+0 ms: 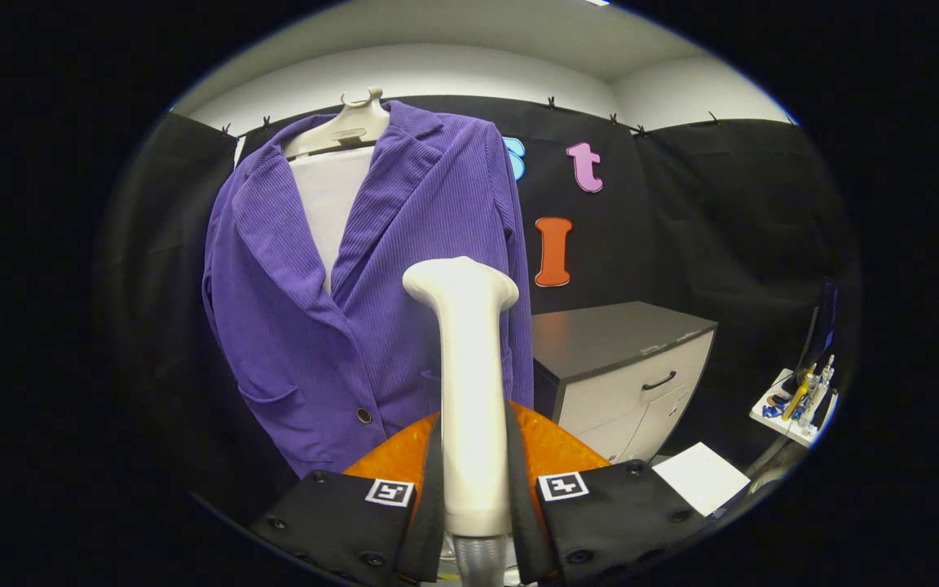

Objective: Iron the clothes twice with a garment steamer, once on the left side and once on the right side.

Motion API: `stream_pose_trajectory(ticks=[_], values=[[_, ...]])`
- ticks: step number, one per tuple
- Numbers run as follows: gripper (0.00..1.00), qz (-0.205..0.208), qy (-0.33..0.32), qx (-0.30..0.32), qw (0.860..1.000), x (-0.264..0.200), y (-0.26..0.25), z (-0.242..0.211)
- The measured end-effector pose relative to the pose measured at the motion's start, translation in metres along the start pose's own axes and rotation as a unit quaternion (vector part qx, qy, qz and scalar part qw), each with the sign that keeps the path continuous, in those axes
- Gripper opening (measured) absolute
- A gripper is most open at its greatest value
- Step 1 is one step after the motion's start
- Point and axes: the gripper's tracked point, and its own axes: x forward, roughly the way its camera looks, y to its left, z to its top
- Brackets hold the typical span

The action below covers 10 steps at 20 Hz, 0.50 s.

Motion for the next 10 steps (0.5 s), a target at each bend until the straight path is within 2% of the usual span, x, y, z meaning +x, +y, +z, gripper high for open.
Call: stream_pose_trajectory(ticks=[10], values=[[0.42,-0.014,0.054,-0.006,0.998,0.0,-0.015,-0.067]])
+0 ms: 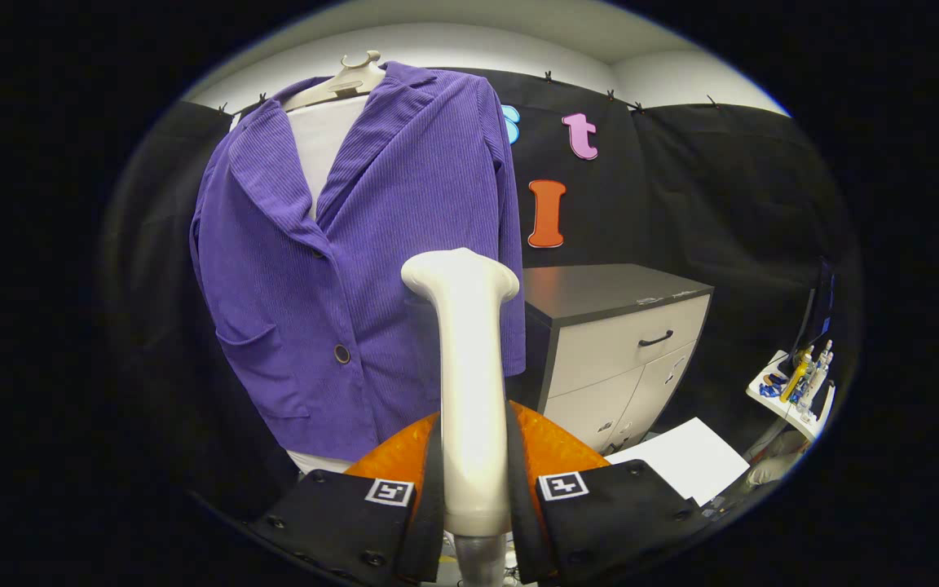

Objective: Iron the clothes twice with a garment steamer, once on the left side and once on the right side.

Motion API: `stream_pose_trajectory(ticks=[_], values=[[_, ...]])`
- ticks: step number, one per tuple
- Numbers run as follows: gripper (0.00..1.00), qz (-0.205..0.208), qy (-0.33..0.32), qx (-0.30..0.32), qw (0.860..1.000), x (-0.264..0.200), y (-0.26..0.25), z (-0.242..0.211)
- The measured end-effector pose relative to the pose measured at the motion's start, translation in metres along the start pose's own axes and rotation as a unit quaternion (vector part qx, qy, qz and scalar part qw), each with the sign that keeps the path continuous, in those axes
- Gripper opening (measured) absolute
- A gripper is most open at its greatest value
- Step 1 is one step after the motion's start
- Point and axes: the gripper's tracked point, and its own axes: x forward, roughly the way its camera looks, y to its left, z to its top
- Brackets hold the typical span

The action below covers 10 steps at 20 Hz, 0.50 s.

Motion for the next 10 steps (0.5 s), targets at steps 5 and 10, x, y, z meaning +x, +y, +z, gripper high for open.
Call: stream_pose_trajectory(ticks=[5,10], values=[[0.42,-0.002,0.022,-0.002,1.0,0.002,-0.003,-0.028],[0.42,-0.002,0.046,-0.003,0.999,0.004,-0.002,-0.058]])
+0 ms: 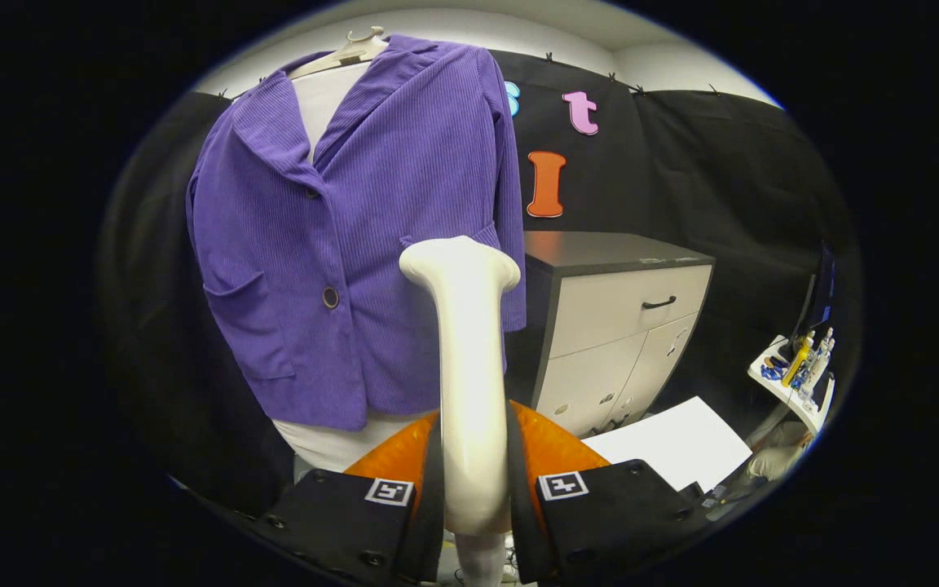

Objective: Iron the clothes twice with a garment steamer, once on the left side and once on the right side.

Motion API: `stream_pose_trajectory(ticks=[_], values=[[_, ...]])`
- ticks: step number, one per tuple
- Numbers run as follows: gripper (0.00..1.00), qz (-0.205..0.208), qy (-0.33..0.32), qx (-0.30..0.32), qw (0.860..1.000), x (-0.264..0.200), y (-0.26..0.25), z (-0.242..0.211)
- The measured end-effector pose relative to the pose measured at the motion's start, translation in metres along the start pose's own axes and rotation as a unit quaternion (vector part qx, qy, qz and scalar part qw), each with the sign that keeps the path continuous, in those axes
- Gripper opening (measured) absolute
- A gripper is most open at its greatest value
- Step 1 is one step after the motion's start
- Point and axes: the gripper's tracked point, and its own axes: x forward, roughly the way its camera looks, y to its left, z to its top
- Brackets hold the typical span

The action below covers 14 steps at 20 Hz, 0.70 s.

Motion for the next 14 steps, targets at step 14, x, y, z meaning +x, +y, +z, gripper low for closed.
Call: stream_pose_trajectory(ticks=[14], values=[[0.42,-0.004,0.075,-0.009,0.997,0.007,0.005,-0.085]])
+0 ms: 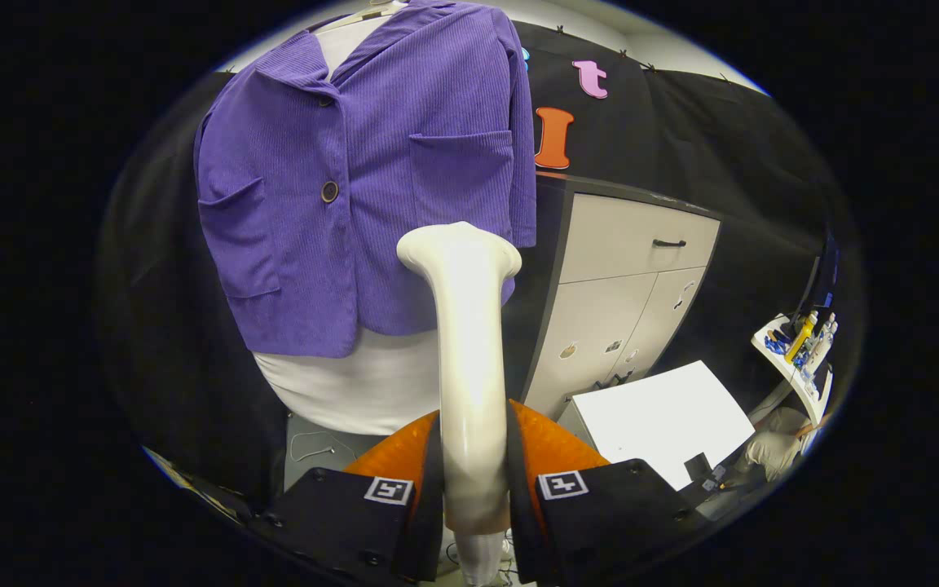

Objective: Iron the clothes twice with a garment steamer, once on the left side and once on the right side.

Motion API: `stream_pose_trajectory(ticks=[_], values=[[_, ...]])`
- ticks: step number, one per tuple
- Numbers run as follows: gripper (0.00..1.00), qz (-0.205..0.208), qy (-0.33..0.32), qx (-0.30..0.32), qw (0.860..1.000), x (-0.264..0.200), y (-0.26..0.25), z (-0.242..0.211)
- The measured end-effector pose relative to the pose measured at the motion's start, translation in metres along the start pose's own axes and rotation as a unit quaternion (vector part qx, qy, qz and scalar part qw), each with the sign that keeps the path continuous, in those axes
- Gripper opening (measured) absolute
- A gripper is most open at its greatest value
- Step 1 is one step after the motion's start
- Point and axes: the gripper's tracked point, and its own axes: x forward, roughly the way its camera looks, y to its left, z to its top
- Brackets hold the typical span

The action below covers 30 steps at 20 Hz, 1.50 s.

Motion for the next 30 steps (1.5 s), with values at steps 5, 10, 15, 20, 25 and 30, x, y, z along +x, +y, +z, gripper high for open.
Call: stream_pose_trajectory(ticks=[5,10,15,20,25,30], values=[[0.42,-0.003,0.013,0.003,1.0,0.001,-0.002,-0.014],[0.43,-0.01,0.013,0.015,1.0,-0.006,-0.005,-0.009],[0.42,-0.014,-0.032,0.023,0.999,-0.032,-0.008,0.046],[0.42,-0.011,-0.097,0.028,0.995,-0.073,0.002,0.116],[0.42,-0.003,-0.16,0.013,0.987,-0.105,0.019,0.177],[0.42,0.028,-0.203,0.005,0.979,-0.127,0.056,0.217]])
